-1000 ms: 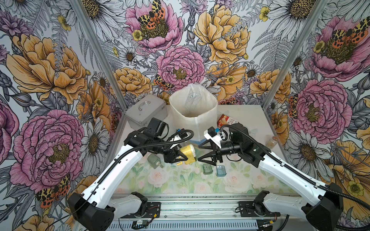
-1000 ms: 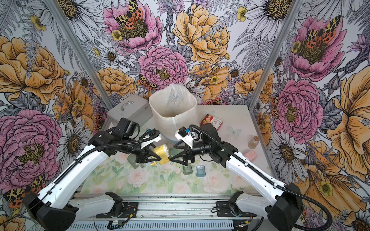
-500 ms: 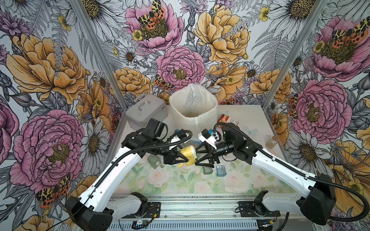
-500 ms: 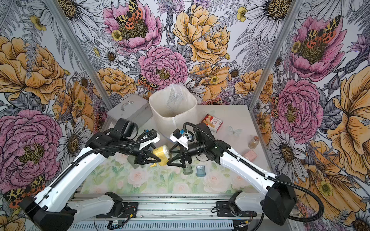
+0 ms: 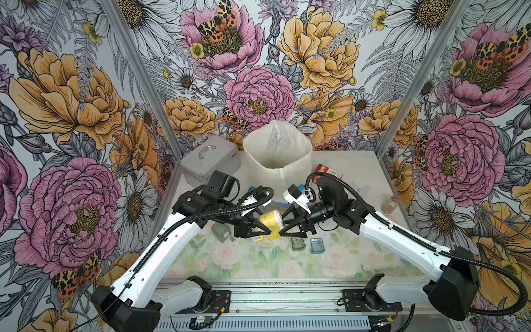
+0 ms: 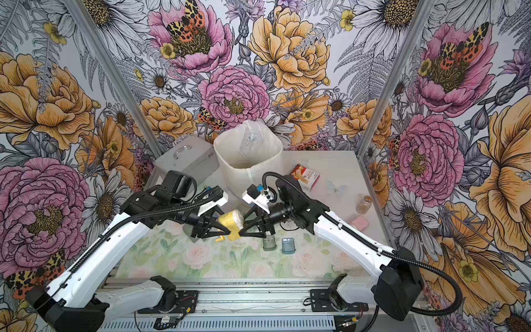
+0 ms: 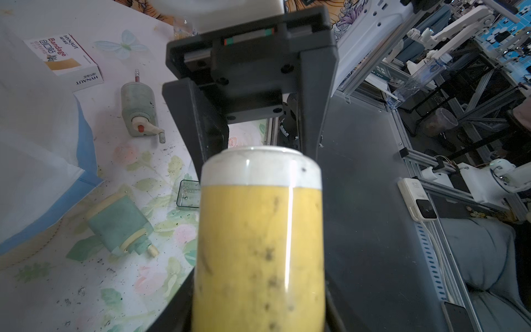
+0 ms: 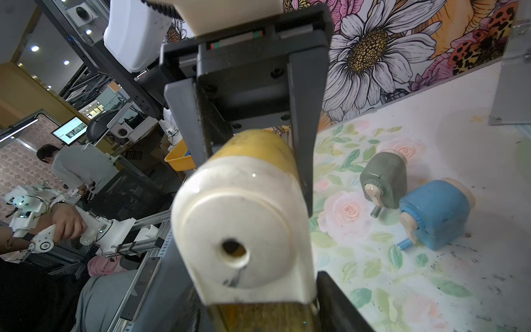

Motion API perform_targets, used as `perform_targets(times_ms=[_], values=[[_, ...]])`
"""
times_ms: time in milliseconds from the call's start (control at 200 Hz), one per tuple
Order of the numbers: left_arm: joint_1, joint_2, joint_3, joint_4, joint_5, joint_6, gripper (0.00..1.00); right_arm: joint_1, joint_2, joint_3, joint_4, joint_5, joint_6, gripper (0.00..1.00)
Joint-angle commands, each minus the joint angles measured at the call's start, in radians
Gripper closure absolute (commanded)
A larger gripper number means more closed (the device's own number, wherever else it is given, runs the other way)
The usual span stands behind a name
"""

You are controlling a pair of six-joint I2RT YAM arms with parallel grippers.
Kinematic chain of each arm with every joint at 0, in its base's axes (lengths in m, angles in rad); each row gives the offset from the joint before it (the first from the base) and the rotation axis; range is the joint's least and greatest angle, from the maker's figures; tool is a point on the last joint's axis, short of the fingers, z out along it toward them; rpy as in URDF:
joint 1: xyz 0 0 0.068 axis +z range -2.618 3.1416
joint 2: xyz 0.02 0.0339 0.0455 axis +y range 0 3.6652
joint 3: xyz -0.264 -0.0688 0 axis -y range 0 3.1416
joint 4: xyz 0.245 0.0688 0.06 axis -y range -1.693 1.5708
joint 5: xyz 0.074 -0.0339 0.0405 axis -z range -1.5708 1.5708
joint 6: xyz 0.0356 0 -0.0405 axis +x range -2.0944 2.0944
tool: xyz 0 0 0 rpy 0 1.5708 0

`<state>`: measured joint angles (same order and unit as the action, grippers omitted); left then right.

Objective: Take out the pencil sharpener tray and clean the shavings
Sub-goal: Open the container of the pencil sharpener.

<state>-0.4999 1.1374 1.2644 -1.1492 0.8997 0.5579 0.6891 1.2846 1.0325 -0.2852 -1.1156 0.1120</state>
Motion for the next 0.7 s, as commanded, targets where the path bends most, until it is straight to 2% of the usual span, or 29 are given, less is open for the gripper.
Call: perform_targets(times_ms=[0,200,495,696], values=[[0.001,-0.014,0.023,0.008,0.047,0.017,0.99,0.009,-0.009,0.037,0.028,-0.005,-0.003,0.45],[0.007,-0.014,0.005,0.008,0.051,0.017,0.99,0.001,-0.046,0.032,0.029,0.079,-0.022,0.59],[0.012,-0.025,-0.034,-0.006,0.029,0.022,1.0,-0.024,-0.046,0.035,0.027,0.05,-0.005,0.64],[0.011,-0.039,-0.053,-0.024,-0.077,0.035,1.0,-0.044,-0.053,0.028,0.021,0.06,0.0,0.64]])
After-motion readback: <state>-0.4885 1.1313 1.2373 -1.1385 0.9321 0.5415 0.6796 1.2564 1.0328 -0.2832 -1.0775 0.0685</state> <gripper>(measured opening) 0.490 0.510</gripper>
